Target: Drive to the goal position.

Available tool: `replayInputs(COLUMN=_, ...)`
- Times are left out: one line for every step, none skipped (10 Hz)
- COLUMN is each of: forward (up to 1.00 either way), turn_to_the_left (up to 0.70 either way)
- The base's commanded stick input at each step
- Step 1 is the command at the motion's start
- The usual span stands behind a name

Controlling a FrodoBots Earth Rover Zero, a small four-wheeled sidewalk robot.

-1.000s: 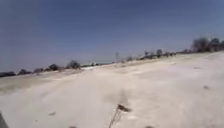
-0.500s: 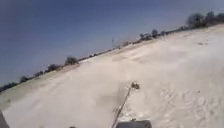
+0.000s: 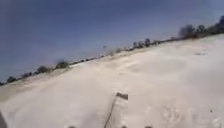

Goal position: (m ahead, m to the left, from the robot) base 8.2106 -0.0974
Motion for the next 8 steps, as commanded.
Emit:
replayInputs(forward=0.70, turn_to_the_left=0.35)
replayInputs(forward=0.70, turn_to_the_left=0.35)
replayInputs(forward=0.70, turn_to_the_left=0.35)
replayInputs(forward=0.70, turn_to_the_left=0.35)
replayInputs(forward=0.70, turn_to_the_left=0.35)
replayInputs(forward=0.70, turn_to_the_left=0.35)
replayInputs(forward=0.70, turn_to_the_left=0.35)
replayInputs(forward=0.70, turn_to_the_left=0.35)
